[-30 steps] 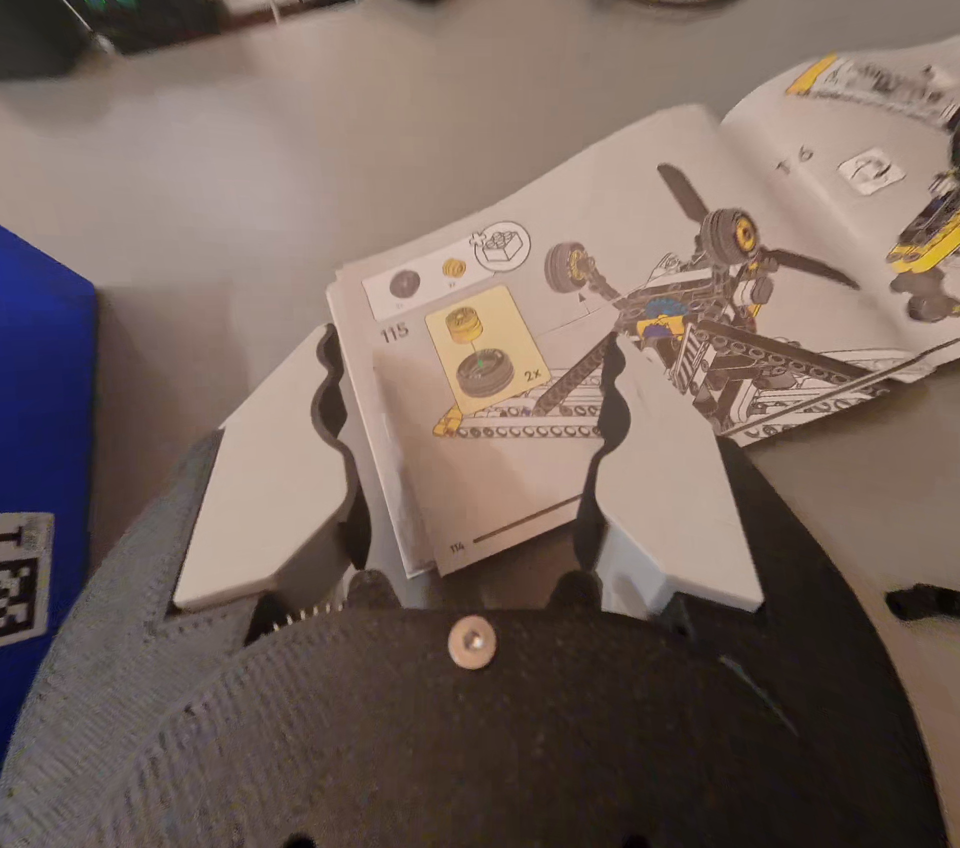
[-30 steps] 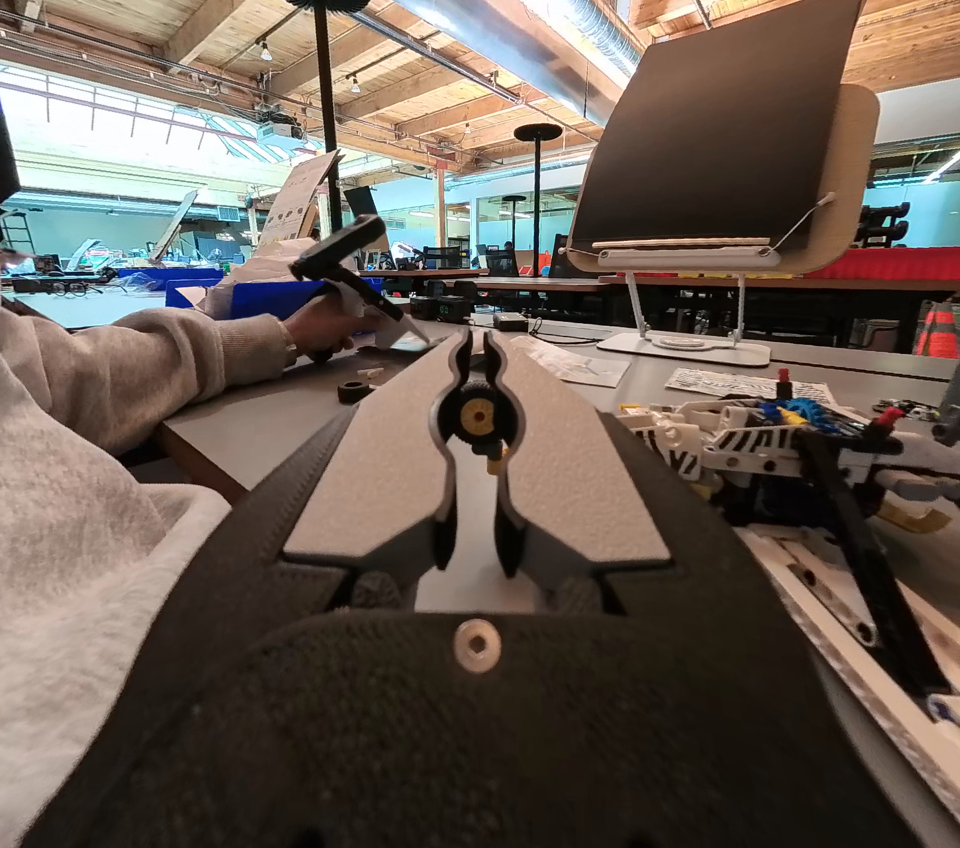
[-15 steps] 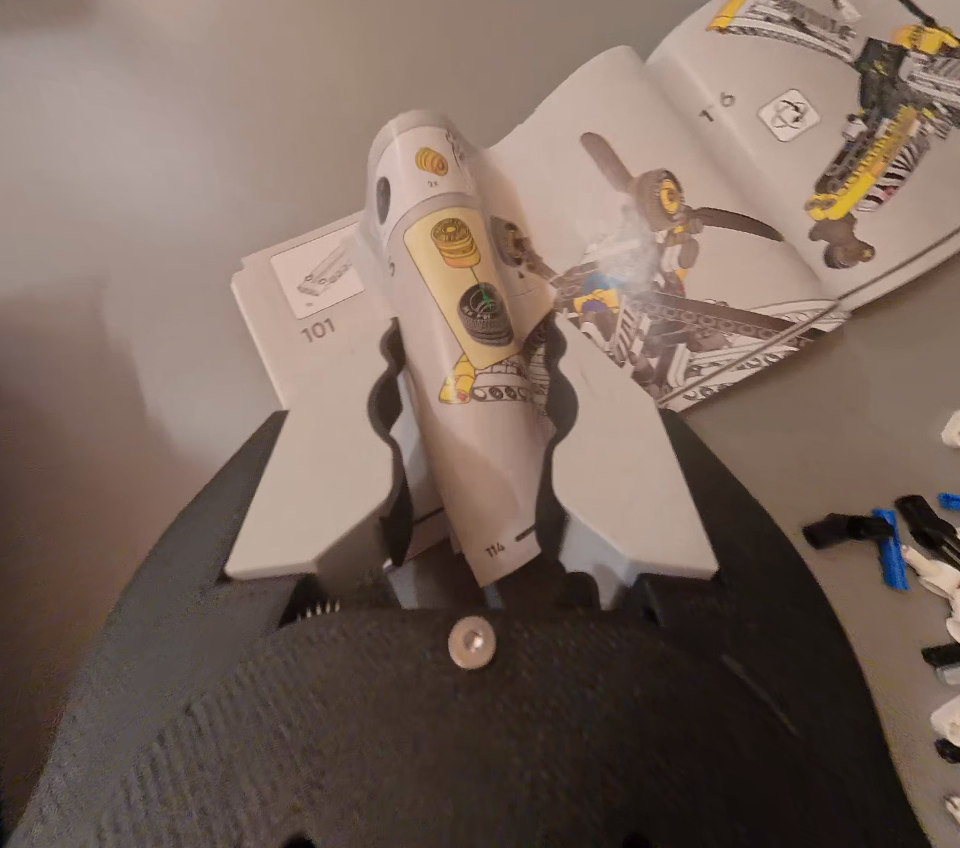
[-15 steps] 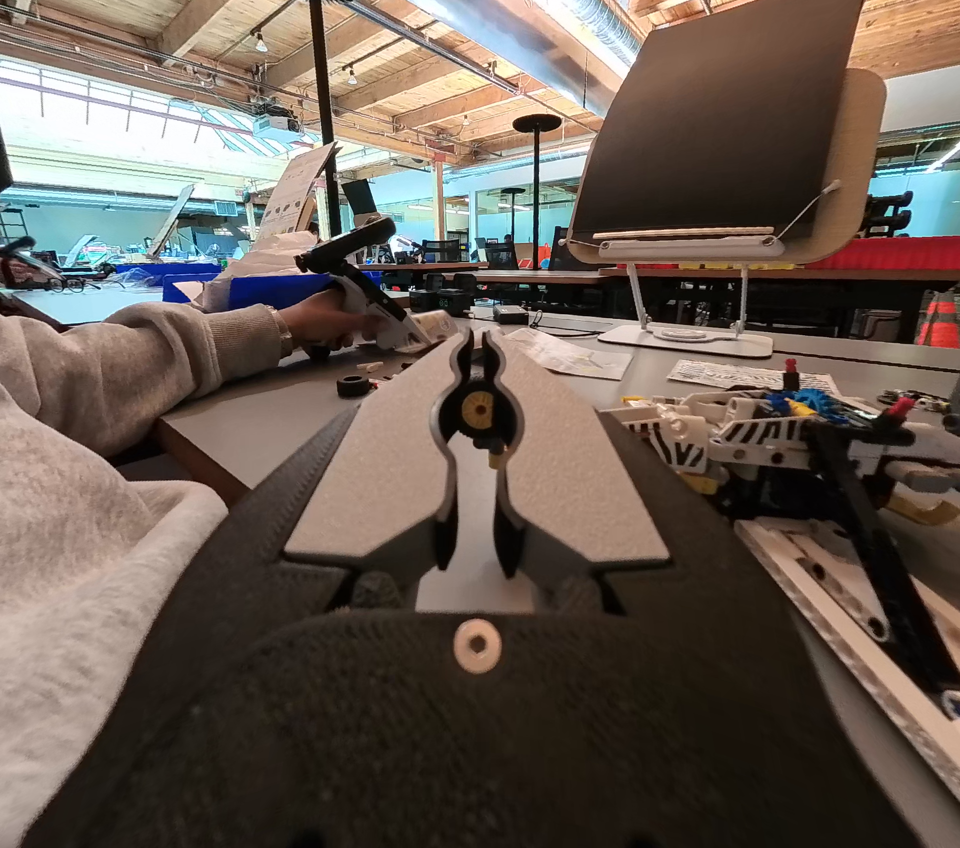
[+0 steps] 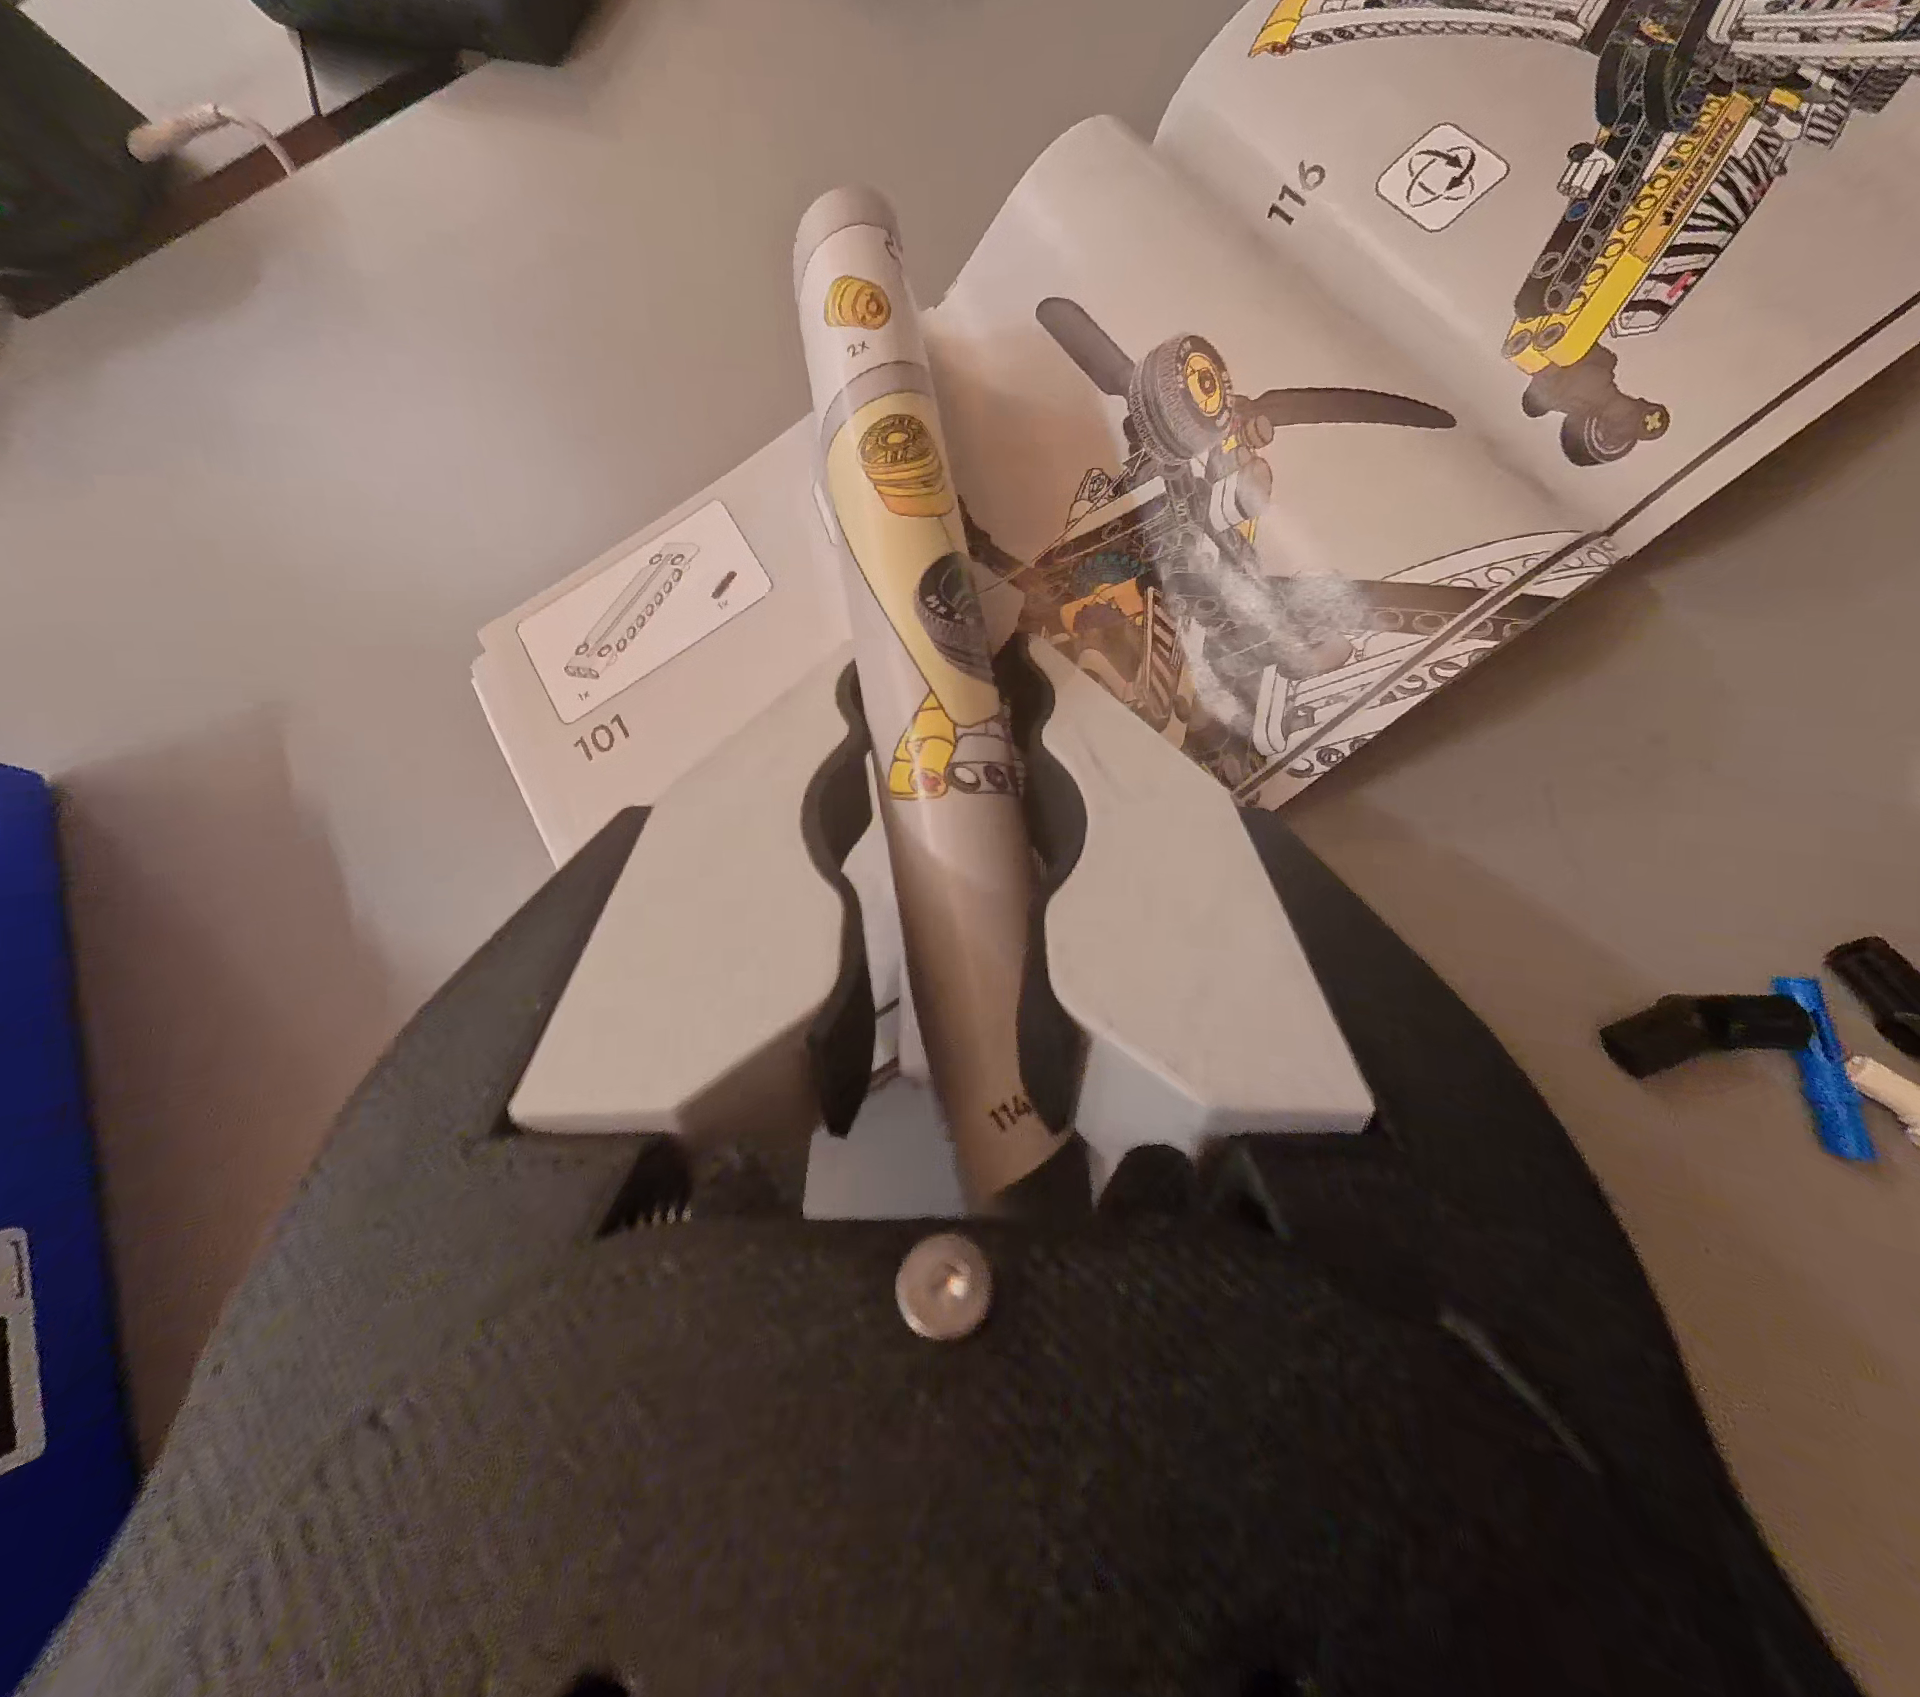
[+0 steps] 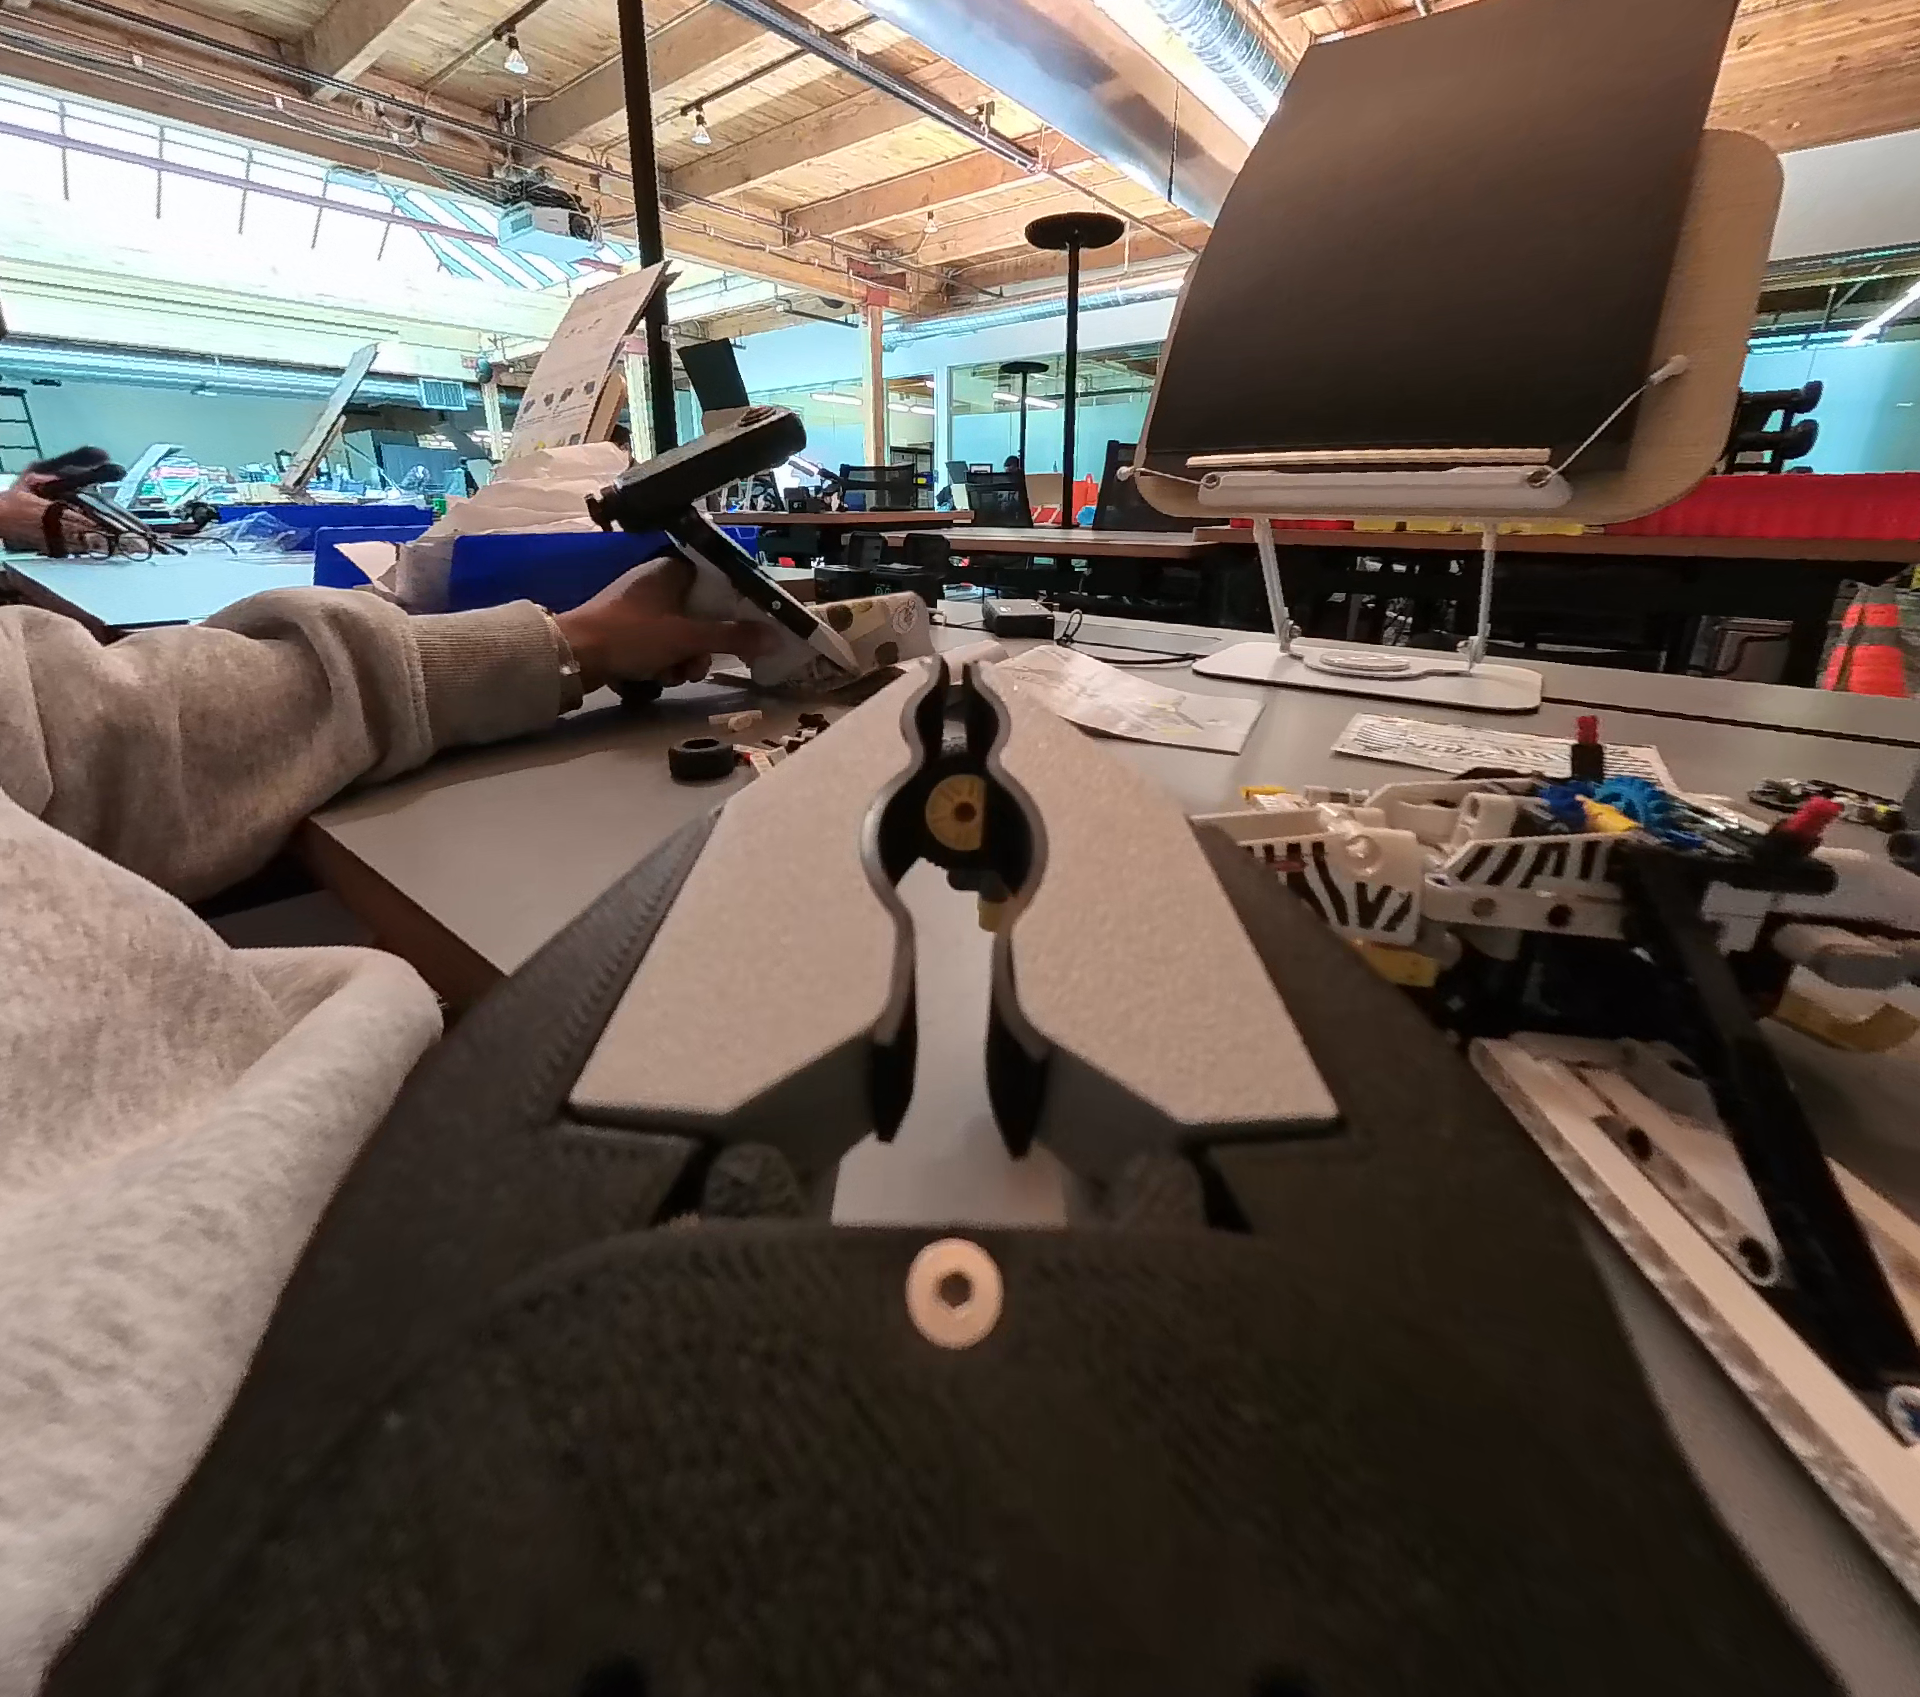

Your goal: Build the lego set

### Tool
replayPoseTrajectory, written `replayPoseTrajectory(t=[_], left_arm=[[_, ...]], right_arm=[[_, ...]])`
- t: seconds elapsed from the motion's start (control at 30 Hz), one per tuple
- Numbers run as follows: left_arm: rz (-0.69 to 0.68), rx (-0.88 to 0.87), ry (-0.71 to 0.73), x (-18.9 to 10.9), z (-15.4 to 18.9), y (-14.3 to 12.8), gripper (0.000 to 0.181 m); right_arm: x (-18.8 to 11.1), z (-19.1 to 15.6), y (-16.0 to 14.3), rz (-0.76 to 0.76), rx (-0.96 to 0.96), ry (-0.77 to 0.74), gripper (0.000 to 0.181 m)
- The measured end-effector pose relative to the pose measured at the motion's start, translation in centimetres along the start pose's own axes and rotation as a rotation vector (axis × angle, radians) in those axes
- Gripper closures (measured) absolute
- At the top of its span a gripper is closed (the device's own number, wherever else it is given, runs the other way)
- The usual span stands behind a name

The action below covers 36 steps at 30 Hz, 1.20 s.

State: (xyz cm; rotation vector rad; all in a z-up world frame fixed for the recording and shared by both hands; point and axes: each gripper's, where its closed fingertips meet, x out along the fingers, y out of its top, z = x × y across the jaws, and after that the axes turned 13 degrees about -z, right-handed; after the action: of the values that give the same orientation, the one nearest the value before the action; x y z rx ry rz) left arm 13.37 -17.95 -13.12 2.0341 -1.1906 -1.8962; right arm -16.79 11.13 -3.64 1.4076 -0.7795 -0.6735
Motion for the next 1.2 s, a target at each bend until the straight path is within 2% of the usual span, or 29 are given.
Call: replayPoseTrajectory(t=[0.1,0.7,1.2], left_arm=[[0.024,0.007,0.016,-0.2,-0.2,0.2,0.151],[0.196,0.048,0.003,-2.5,0.3,2.1,0.151],[0.278,0.032,0.013,-3.9,-0.1,3.0,0.147]], right_arm=[[0.0,0.0,0.0,0.001,0.000,-0.001,0.181],[-0.1,0.4,0.0,0.004,0.011,-0.009,0.181],[-0.2,0.4,0.0,0.001,0.013,-0.011,0.181]])
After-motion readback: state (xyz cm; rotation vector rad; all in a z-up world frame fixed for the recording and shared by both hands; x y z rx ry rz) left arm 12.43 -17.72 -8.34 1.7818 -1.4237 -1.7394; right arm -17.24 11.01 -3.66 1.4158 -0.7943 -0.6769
